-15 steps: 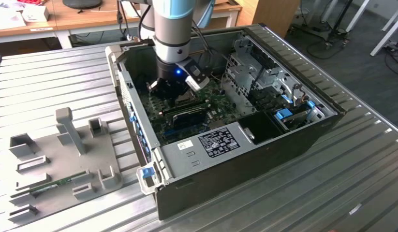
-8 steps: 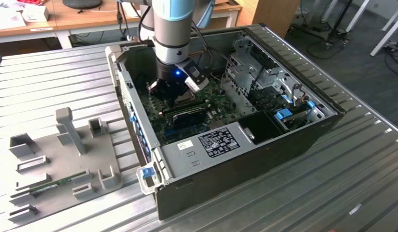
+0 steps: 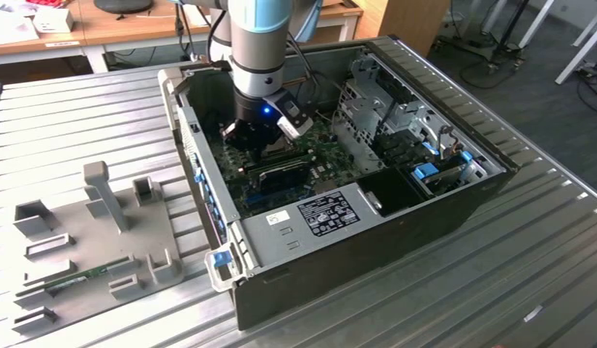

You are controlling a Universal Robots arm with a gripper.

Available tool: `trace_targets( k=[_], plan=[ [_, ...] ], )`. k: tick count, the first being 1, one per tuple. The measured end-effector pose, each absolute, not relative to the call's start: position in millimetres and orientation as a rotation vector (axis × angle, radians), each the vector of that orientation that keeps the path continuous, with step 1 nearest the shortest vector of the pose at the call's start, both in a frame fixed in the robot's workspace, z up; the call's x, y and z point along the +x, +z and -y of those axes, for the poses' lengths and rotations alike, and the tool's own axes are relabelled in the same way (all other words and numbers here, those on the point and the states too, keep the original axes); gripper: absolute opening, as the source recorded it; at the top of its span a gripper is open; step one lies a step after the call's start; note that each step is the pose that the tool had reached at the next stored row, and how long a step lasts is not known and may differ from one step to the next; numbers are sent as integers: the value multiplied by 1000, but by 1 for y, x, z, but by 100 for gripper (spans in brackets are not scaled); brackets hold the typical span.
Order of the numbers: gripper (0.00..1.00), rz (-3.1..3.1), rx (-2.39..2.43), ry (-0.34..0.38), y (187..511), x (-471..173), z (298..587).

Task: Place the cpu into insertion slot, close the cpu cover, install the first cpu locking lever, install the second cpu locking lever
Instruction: 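Install the second cpu locking lever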

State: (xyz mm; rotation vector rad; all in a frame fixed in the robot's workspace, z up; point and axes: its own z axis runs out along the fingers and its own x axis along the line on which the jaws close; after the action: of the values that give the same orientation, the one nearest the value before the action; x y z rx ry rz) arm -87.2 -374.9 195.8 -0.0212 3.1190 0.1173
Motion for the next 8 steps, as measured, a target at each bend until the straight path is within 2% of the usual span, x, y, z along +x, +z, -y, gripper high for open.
trace_targets(
  k=[8],
  plan=[
    [10,-3119,-21,117,195,-87,375]
  ],
)
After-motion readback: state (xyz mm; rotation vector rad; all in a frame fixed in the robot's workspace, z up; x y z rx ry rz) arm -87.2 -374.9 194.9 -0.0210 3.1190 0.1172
